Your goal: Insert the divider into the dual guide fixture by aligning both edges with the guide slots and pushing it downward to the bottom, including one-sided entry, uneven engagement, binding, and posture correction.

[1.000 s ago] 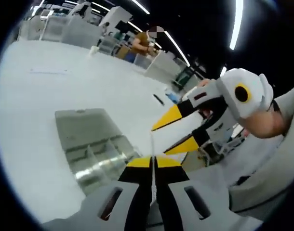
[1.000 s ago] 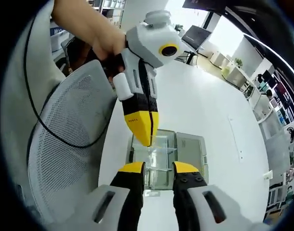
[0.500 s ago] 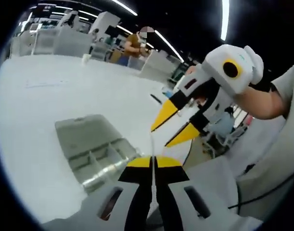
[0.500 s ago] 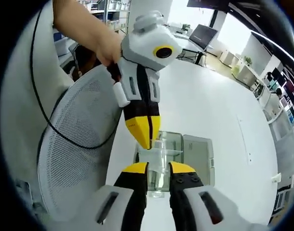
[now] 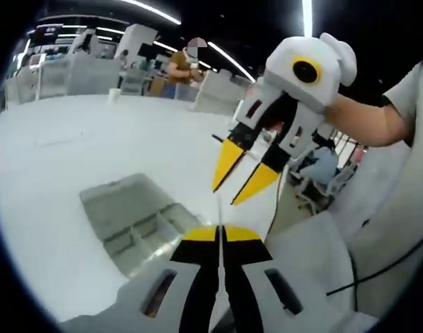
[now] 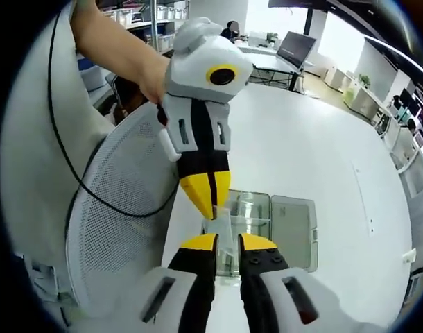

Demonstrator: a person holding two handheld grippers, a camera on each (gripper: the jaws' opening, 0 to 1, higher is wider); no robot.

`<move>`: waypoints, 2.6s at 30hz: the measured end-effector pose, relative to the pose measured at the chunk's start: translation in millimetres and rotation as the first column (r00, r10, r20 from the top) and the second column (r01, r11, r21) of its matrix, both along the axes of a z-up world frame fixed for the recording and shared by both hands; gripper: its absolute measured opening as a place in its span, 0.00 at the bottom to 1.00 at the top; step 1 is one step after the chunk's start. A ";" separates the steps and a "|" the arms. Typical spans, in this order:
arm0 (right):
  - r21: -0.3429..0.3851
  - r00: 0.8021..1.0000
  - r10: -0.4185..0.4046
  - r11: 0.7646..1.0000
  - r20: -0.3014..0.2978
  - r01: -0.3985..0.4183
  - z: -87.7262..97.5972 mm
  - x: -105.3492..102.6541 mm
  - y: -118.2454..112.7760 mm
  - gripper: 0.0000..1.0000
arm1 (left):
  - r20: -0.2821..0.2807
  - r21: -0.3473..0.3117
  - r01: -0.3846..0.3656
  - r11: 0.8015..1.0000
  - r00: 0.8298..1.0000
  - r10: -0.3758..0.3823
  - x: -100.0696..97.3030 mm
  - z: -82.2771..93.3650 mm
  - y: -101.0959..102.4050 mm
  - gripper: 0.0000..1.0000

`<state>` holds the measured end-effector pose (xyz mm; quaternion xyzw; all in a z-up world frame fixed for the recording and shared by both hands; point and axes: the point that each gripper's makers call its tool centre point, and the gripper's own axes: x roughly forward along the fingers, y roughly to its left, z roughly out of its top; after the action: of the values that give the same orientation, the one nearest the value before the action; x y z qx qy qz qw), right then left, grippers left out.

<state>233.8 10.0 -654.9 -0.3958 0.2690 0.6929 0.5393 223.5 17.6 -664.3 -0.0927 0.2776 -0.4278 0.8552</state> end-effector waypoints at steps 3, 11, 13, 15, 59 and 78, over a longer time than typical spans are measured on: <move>-0.004 1.000 0.007 1.000 -0.022 -0.008 0.2 -1.0 0.1 0.05 | 0.011 0.005 0.005 1.000 1.000 -0.005 0.4 0.9 -0.2 0.00; -0.030 0.998 0.023 0.999 -0.056 -0.025 -2.6 -1.5 -1.4 0.04 | 0.045 0.025 0.024 0.999 0.999 -0.025 -0.5 2.0 -0.7 0.00; -0.037 0.998 0.022 0.999 -0.056 -0.024 -4.0 0.2 -1.3 0.05 | 0.052 0.027 0.029 0.999 0.998 -0.030 -1.4 2.6 -1.4 0.00; -0.040 0.998 0.023 0.999 -0.064 -0.026 -4.9 0.5 -1.2 0.05 | 0.059 0.030 0.032 0.999 0.998 -0.033 -1.7 3.2 -1.9 0.00; -0.115 0.980 0.049 0.991 -0.194 -0.073 -15.0 -17.0 2.3 0.00 | 0.128 0.083 0.077 0.994 0.988 -0.087 -7.0 -0.5 -3.5 0.00; -0.179 0.953 -0.083 0.983 -0.291 0.032 -9.9 -23.0 0.0 0.00 | 0.113 0.061 0.058 0.996 0.991 -0.065 -5.9 -0.7 -2.5 0.02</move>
<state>210.8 10.0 -664.7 -0.3243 0.4173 0.7026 0.4765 217.5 15.2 -665.0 -0.0344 0.2428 -0.4504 0.8585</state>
